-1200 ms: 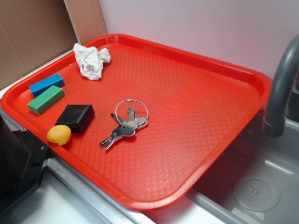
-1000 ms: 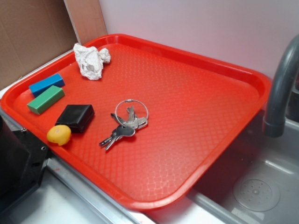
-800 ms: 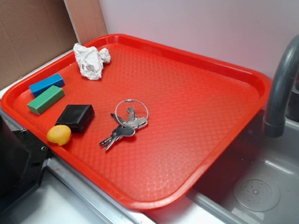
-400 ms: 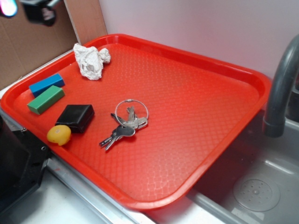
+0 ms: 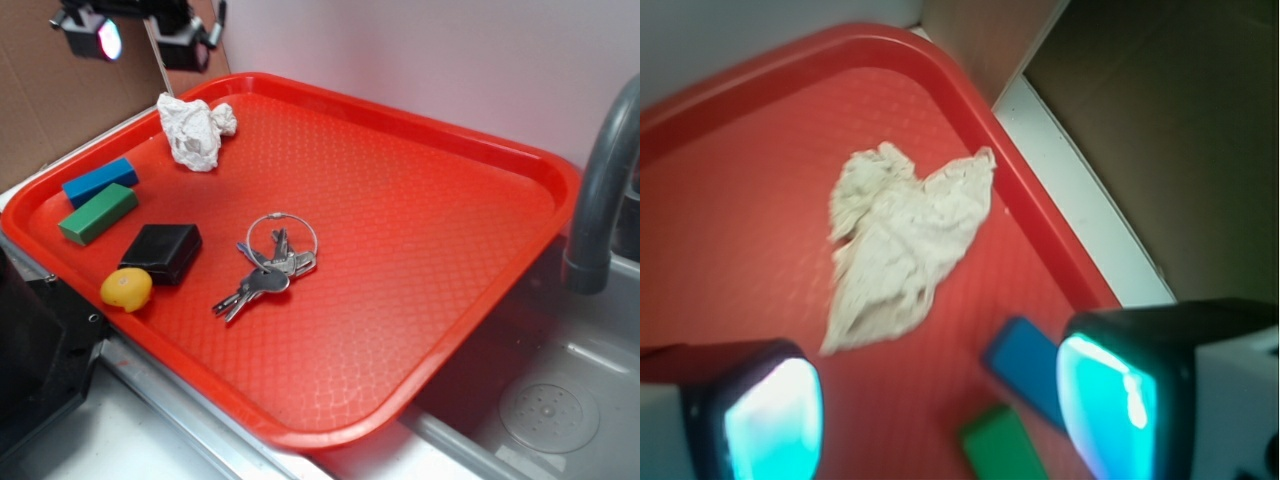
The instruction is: Grab the white paper.
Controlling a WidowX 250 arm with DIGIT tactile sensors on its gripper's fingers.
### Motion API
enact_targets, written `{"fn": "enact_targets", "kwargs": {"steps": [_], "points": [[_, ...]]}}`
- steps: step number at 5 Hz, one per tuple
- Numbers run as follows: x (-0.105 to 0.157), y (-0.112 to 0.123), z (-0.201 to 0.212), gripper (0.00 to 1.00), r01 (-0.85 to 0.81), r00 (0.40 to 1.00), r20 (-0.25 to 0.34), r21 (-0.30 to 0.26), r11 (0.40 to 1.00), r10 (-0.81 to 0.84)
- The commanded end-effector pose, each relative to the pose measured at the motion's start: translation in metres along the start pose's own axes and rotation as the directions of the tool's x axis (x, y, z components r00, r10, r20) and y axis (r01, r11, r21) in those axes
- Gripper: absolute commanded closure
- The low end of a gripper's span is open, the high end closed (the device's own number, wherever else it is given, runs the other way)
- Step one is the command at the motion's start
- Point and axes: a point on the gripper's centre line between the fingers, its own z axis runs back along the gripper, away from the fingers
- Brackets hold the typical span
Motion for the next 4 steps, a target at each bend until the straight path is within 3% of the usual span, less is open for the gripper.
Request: {"fn": "enact_targets", "kwargs": {"steps": [1,2,4], "points": [[0.0337,0.0334,-0.0485,0.0,-0.046,0.998,0.037,0.011,0.999,0.045],[0.0366,0.0357,-0.0532,0.0,0.059,0.997,0.06,-0.051,0.997,-0.056],[0.0366,0.0357,-0.0532,0.0,0.059,0.997,0.06,-0.051,0.997,-0.056]]}}
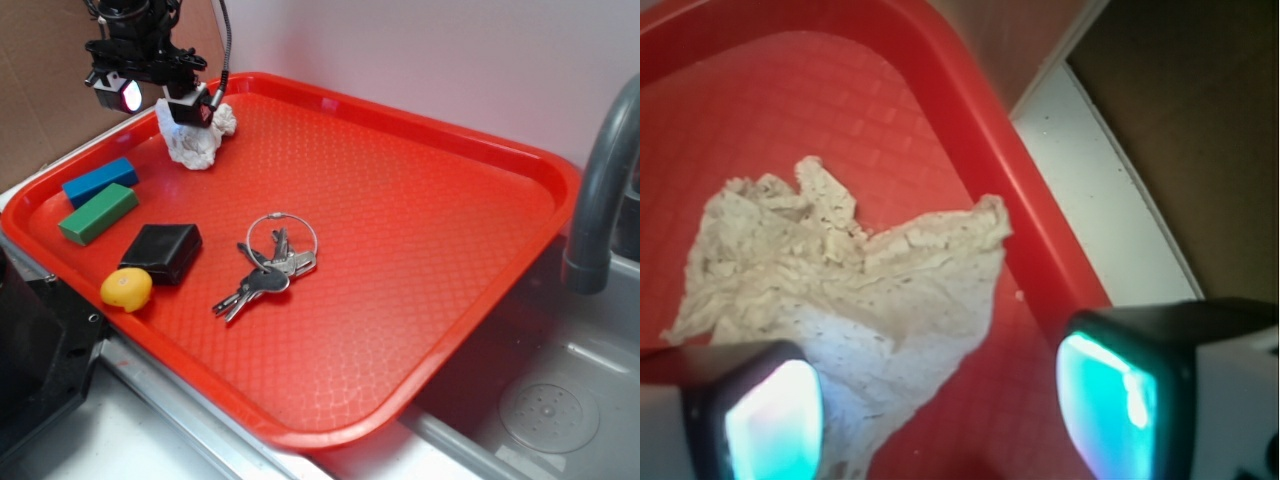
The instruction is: Grab the white paper.
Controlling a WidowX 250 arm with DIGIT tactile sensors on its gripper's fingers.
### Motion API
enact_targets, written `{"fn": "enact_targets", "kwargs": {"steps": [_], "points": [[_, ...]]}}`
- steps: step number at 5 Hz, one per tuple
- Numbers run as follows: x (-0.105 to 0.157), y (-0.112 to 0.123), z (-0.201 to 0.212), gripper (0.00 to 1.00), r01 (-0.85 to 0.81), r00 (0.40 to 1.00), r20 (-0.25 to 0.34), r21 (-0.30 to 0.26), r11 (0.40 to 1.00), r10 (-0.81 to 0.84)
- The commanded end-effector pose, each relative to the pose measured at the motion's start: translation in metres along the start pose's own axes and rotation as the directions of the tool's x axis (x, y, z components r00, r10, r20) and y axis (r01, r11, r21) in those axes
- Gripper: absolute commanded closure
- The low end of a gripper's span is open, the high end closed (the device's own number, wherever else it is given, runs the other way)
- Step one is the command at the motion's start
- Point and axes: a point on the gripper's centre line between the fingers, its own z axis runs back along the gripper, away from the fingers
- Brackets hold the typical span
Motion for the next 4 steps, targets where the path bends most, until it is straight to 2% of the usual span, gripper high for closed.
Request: {"fn": "enact_targets", "kwargs": {"steps": [1,2,3,4], "points": [[0.01,0.012,0.014,0.0,-0.019,0.999,0.047,0.008,1.0,0.019],[0.005,-0.003,0.021,0.0,0.081,0.996,0.05,-0.145,0.986,-0.075],[-0.001,-0.021,0.043,0.0,0.154,0.988,0.055,-0.21,0.966,-0.146],[-0.006,-0.03,0.057,0.0,0.162,0.986,0.058,-0.217,0.963,-0.153]]}}
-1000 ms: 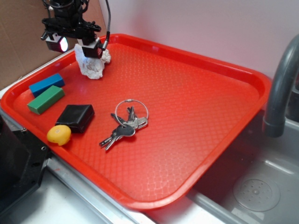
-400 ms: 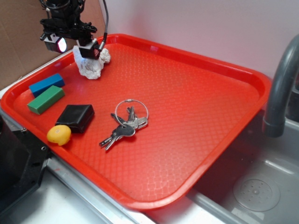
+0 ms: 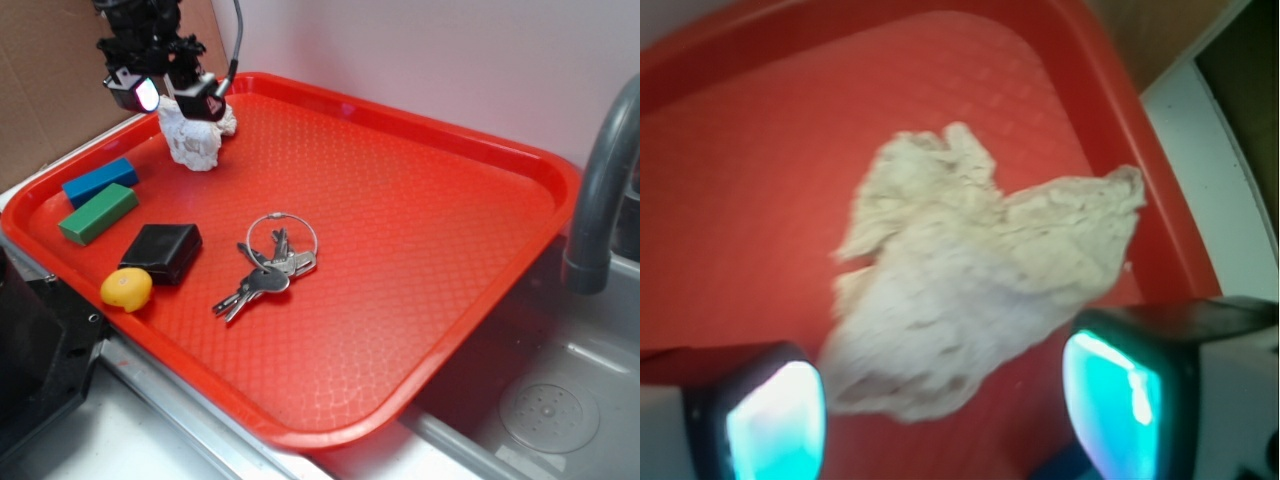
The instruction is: Grab the white paper.
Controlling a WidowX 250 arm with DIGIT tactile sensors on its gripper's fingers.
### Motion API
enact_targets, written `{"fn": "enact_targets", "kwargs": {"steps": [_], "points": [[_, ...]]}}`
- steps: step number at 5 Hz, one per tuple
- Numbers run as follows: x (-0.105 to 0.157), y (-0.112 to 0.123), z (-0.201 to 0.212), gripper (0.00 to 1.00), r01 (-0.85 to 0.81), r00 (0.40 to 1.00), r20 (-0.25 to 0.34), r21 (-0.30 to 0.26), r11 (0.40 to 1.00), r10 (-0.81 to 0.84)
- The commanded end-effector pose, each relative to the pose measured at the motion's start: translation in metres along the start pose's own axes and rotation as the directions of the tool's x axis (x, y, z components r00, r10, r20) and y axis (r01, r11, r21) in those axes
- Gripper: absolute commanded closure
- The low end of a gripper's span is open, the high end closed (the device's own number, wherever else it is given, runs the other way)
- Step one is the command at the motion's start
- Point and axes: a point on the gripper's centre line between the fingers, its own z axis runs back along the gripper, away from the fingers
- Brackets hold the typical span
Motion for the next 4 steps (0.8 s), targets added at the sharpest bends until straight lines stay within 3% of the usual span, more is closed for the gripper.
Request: {"fn": "enact_targets", "kwargs": {"steps": [1,4], "points": [[0.008,-0.001,0.012,0.0,0.01,1.0,0.008,0.005,1.0,-0.01],[0.022,0.001,-0.026,0.0,0.016,0.998,-0.06,0.039,0.999,-0.014]]}}
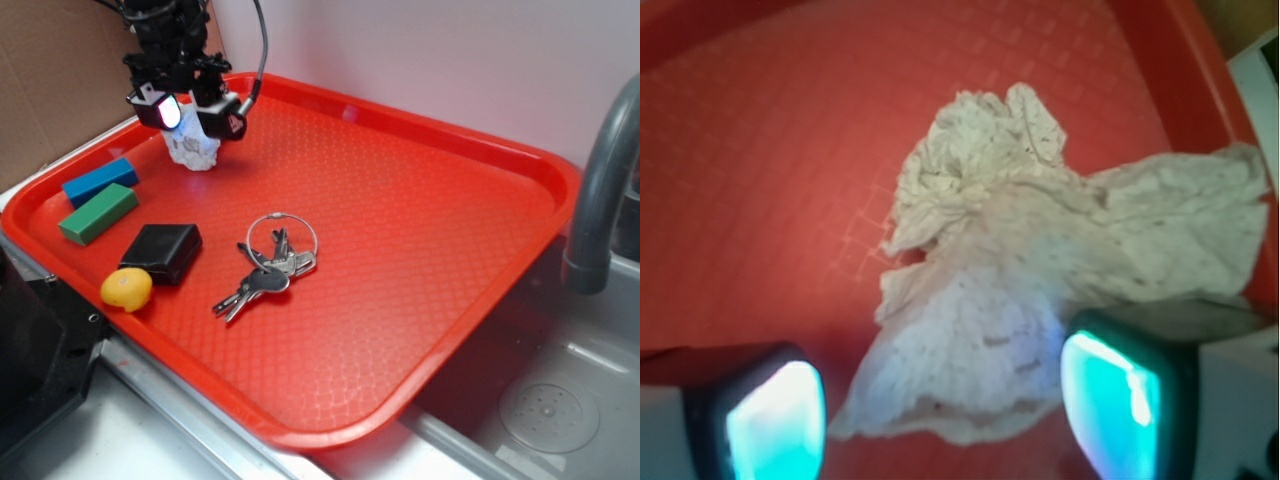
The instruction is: Grab the white paper.
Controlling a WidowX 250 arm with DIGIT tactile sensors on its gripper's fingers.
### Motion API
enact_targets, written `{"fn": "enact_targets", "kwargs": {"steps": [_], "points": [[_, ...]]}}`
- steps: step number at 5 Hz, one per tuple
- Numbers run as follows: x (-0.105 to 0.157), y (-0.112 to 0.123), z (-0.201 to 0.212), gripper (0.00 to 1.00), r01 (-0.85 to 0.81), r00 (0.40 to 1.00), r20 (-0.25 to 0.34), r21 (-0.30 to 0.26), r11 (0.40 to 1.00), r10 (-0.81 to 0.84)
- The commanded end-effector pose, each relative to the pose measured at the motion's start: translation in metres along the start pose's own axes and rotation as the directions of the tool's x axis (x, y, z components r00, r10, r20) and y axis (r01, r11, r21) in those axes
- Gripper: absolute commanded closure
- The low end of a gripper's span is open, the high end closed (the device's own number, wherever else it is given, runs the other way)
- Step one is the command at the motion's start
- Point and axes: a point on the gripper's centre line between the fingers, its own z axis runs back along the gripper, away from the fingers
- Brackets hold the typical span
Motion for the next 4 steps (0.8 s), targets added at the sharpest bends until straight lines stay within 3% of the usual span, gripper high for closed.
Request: {"fn": "enact_targets", "kwargs": {"steps": [1,2,3,4], "points": [[0.025,0.011,-0.004,0.0,0.009,1.0,0.028,0.064,0.998,-0.011],[0.028,0.013,-0.012,0.0,0.006,1.0,0.017,0.086,0.996,-0.008],[0.03,0.014,-0.017,0.1,0.006,1.0,0.018,0.111,0.994,-0.009],[0.031,0.015,-0.018,1.0,-0.002,1.0,0.018,0.12,0.993,0.0]]}}
